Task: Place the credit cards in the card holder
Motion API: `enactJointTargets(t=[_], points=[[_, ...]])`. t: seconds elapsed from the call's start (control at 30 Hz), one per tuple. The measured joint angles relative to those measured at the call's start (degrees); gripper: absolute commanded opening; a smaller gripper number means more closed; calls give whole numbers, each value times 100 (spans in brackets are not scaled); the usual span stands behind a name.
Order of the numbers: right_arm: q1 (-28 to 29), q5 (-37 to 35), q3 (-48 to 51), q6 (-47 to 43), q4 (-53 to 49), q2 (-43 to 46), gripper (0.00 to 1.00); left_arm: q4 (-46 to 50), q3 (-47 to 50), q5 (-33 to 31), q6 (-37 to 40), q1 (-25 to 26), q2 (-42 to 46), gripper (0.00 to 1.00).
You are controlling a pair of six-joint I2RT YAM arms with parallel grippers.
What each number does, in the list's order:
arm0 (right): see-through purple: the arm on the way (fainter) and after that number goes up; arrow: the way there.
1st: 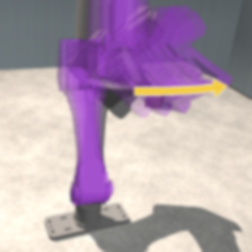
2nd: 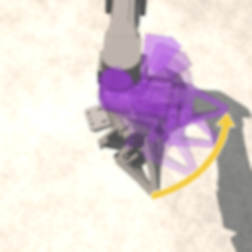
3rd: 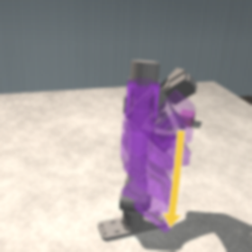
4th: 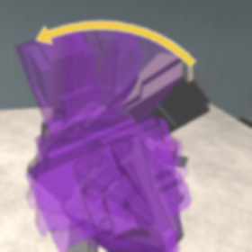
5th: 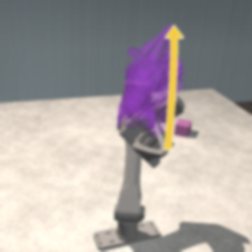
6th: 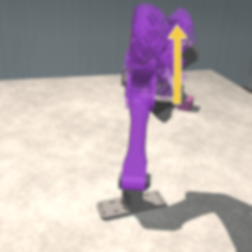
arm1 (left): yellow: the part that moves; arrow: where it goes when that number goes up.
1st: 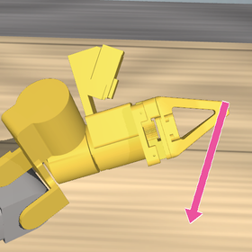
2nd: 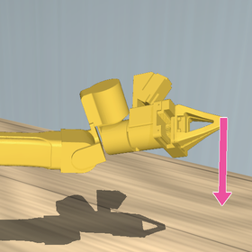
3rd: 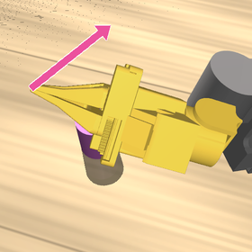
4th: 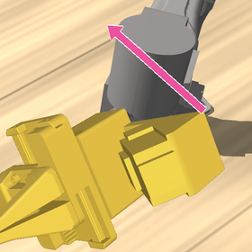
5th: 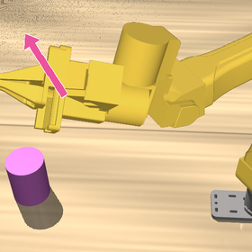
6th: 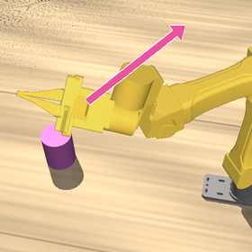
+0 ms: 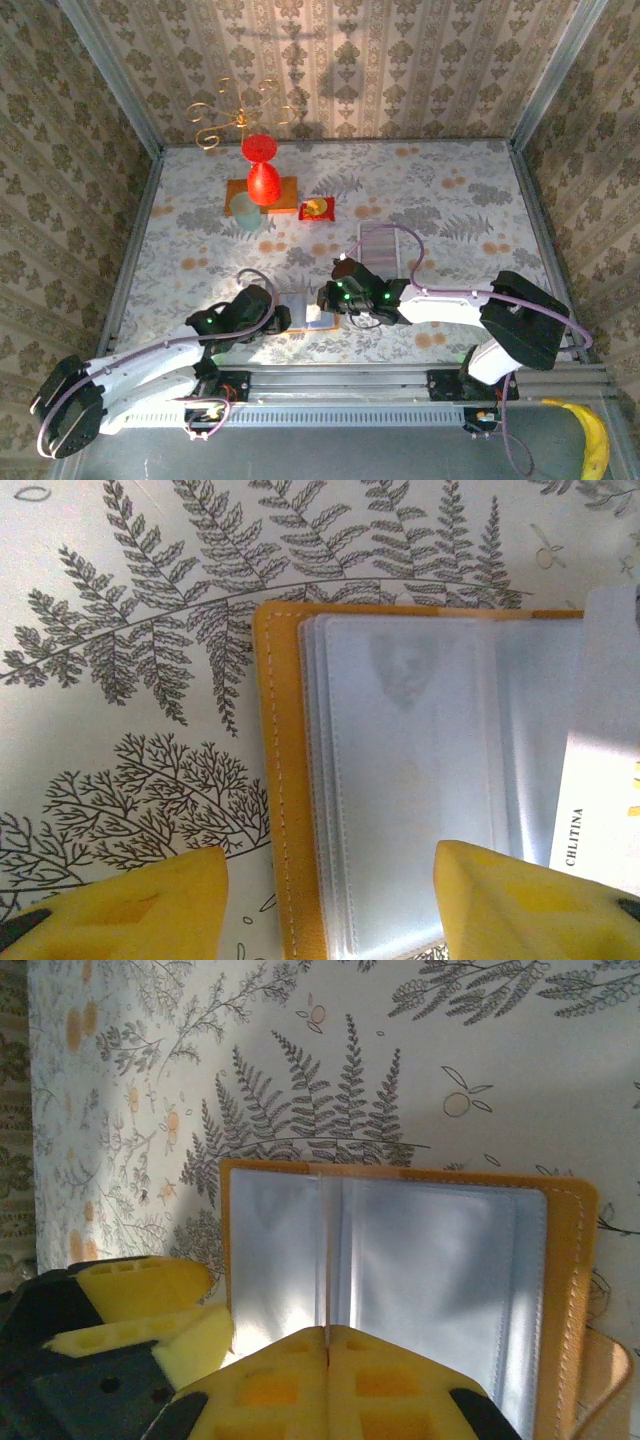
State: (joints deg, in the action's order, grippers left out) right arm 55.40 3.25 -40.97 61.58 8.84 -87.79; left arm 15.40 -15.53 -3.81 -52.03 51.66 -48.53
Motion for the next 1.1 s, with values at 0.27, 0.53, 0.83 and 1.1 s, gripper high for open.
enactJointTargets(t=[0.27, 0.53, 0.83, 1.1], points=[[4, 0, -2, 66, 225, -299, 0, -127, -44, 83, 2, 0, -284, 51], [4, -20, -2, 118, 317, -308, 0, -129, -42, 57, -4, 0, -317, 44], [4, -50, 0, 168, 411, -308, 0, -127, -20, 35, -7, 0, -315, 40], [17, -109, 22, 214, 542, -356, 0, -153, 13, 2, -31, 0, -308, 39]])
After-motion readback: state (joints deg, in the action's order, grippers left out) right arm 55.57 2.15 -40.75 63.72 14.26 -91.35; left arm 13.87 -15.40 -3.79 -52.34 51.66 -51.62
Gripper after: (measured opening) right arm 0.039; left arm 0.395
